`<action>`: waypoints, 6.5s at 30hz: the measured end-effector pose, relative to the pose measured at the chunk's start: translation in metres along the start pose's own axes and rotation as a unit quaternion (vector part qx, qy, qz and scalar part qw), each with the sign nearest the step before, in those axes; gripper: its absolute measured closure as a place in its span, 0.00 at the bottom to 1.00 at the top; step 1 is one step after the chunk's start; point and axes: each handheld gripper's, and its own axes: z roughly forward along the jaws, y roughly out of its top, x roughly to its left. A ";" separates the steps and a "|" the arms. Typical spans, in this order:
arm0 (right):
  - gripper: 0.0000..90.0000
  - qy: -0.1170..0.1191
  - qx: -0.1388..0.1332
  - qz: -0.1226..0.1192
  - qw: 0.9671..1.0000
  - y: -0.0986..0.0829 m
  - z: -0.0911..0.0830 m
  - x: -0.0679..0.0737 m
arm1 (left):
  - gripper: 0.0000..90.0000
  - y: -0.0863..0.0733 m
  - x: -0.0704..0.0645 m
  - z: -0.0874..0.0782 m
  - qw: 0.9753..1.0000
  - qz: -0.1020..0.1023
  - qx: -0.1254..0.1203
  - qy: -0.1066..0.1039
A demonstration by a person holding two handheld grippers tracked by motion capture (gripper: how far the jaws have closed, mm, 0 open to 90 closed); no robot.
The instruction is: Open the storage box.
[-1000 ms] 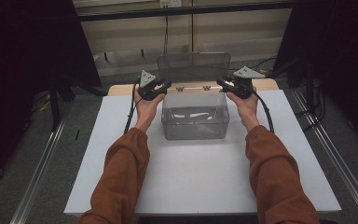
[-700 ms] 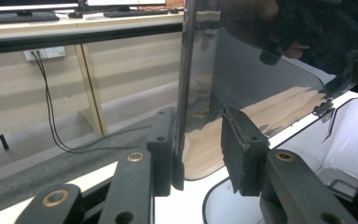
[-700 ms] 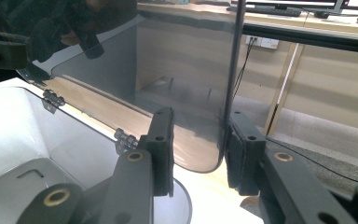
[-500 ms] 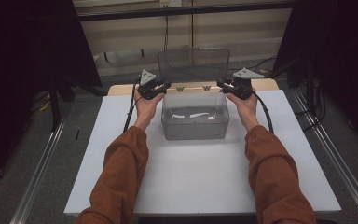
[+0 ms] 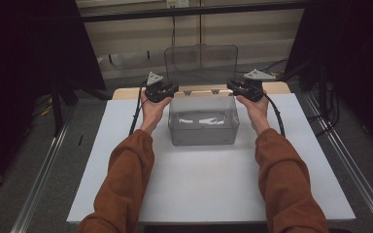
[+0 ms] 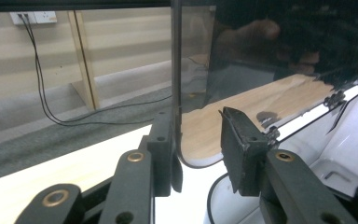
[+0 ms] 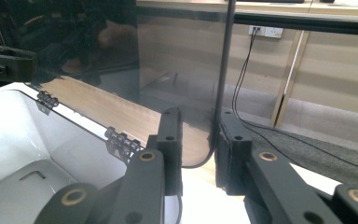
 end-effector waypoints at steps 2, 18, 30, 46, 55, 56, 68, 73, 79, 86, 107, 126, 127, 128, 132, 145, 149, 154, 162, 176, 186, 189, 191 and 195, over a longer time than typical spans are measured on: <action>0.83 0.000 -0.001 0.004 1.000 0.000 0.001 -0.001 | 0.73 0.001 0.001 0.001 1.000 0.000 0.004 -0.001; 0.82 0.000 0.009 0.054 0.998 0.005 0.007 -0.004 | 0.74 0.005 0.005 0.003 0.999 -0.038 0.021 -0.009; 0.83 0.000 0.040 0.107 0.993 0.012 0.010 -0.008 | 0.72 0.011 0.007 0.007 0.997 -0.061 0.045 -0.008; 0.82 -0.006 0.065 0.133 0.989 0.017 0.014 -0.009 | 0.69 0.011 0.009 0.011 0.995 -0.081 0.049 -0.011; 0.80 -0.008 0.067 0.151 0.986 0.016 0.016 -0.009 | 0.64 0.013 0.007 0.014 0.993 -0.096 0.063 -0.005; 0.80 -0.008 0.069 0.151 0.986 0.016 0.017 -0.010 | 0.64 0.013 0.008 0.015 0.993 -0.098 0.064 -0.005; 0.79 -0.003 0.078 0.171 0.982 0.015 0.020 -0.013 | 0.57 0.013 0.006 0.019 0.993 -0.093 0.078 -0.006; 0.78 -0.002 0.080 0.178 0.981 0.013 0.021 -0.014 | 0.55 0.012 0.007 0.020 0.991 -0.107 0.080 -0.008; 0.76 -0.011 0.092 0.170 0.981 0.013 0.024 -0.013 | 0.53 0.010 0.008 0.022 0.988 -0.125 0.086 -0.009; 0.75 -0.011 0.096 0.179 0.979 0.011 0.026 -0.015 | 0.51 0.008 0.010 0.023 0.987 -0.135 0.090 -0.013; 0.66 -0.004 0.100 0.192 0.976 0.006 0.028 -0.014 | 0.47 0.004 0.012 0.025 0.983 -0.162 0.089 -0.015; 0.60 -0.028 0.094 0.191 0.977 0.006 0.027 -0.010 | 0.39 0.000 0.016 0.026 0.981 -0.172 0.089 0.005; 0.59 -0.030 0.096 0.191 0.976 0.006 0.028 -0.009 | 0.39 0.001 0.015 0.026 0.982 -0.164 0.094 0.010; 0.59 -0.031 0.096 0.190 0.977 0.005 0.028 -0.009 | 0.39 0.001 0.015 0.026 0.982 -0.163 0.096 0.006; 0.58 -0.027 0.084 0.188 0.978 0.005 0.030 -0.006 | 0.39 0.000 0.015 0.025 0.983 -0.156 0.091 0.007; 0.35 -0.046 0.053 0.120 0.990 0.005 0.015 -0.005 | 0.18 0.001 0.010 0.015 0.993 -0.102 0.050 0.005; 0.22 -0.057 0.055 0.092 0.993 0.003 0.011 -0.003 | 0.17 -0.001 0.005 0.008 0.996 -0.075 0.038 0.017; 0.10 -0.066 0.050 0.059 0.995 0.003 0.003 0.003 | 0.11 0.003 0.000 -0.001 0.998 -0.057 0.019 0.021; 0.08 -0.061 0.035 0.051 0.996 0.001 -0.011 0.013 | 0.04 -0.011 -0.013 -0.010 1.000 -0.020 0.018 0.000; 0.06 -0.071 -0.006 0.009 0.997 -0.004 -0.036 0.032 | 0.03 -0.012 -0.029 -0.034 1.000 -0.011 -0.018 -0.011; 0.04 -0.072 -0.032 0.009 0.997 -0.009 -0.055 0.044 | 0.03 -0.016 -0.042 -0.056 0.999 -0.006 -0.047 0.000; 0.03 -0.080 -0.040 -0.008 0.996 -0.009 -0.061 0.050 | 0.03 -0.018 -0.043 -0.062 0.998 -0.004 -0.056 0.004; 0.00 -0.084 -0.044 -0.010 0.995 -0.010 -0.066 0.052 | 0.03 -0.018 -0.044 -0.068 0.998 -0.001 -0.059 0.006; 0.01 -0.087 -0.047 -0.008 0.995 -0.014 -0.072 0.053 | 0.03 -0.022 -0.046 -0.080 0.998 0.003 -0.065 0.007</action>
